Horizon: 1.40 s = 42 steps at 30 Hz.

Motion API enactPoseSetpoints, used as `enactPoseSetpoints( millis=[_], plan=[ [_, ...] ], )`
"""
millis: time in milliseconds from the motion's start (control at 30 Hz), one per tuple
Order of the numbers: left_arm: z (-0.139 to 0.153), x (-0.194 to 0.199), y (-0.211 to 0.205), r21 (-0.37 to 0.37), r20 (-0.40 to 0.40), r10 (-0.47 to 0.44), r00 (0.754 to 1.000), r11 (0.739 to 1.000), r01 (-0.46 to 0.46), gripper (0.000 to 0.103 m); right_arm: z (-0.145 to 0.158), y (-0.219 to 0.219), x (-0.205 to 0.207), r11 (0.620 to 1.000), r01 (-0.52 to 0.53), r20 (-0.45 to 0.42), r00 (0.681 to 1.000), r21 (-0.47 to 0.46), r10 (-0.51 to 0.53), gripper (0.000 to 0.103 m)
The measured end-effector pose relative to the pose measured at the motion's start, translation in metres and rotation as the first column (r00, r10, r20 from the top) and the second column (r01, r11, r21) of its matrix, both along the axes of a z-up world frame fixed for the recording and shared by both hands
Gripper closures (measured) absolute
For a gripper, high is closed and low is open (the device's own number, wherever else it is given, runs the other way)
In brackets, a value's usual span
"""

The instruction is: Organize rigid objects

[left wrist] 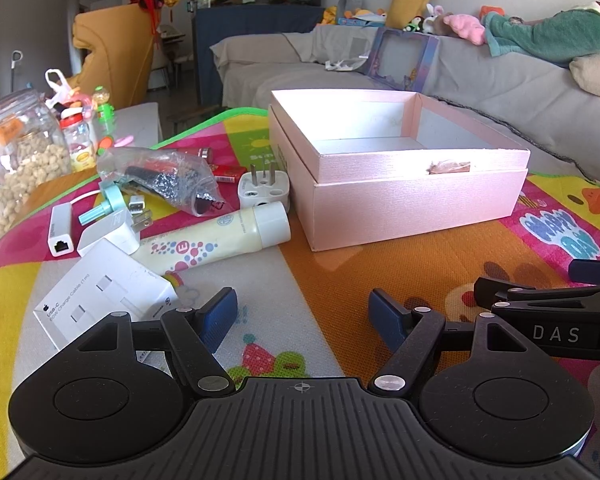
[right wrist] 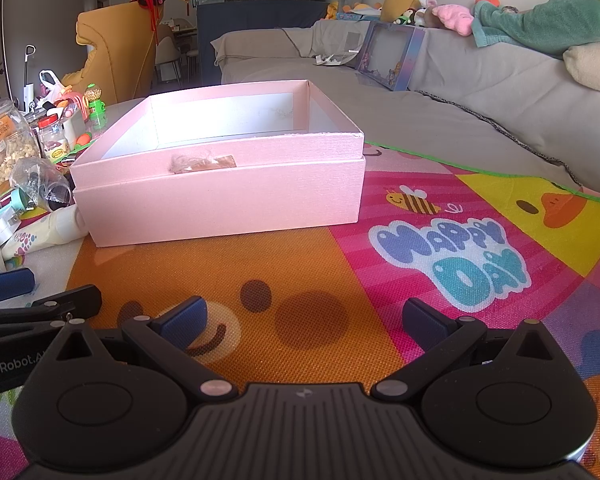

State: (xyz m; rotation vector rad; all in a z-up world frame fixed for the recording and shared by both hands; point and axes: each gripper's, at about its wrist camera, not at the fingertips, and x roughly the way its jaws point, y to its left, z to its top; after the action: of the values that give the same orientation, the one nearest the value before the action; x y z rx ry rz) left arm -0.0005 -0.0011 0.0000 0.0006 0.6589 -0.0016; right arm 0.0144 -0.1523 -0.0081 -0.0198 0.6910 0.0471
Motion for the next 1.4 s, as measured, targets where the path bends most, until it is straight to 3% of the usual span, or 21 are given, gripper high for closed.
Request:
enactPoseSetpoints(
  millis=[1400],
  plan=[
    [-0.0008,0.0007,0.0018,-0.003,0.000,-0.002,1.000,1.000,0.002,0.024,0.0018,0.0029,-0.0021,1.000,0.000,0.000,1.000,0.001,0.000,0.000]
  ],
)
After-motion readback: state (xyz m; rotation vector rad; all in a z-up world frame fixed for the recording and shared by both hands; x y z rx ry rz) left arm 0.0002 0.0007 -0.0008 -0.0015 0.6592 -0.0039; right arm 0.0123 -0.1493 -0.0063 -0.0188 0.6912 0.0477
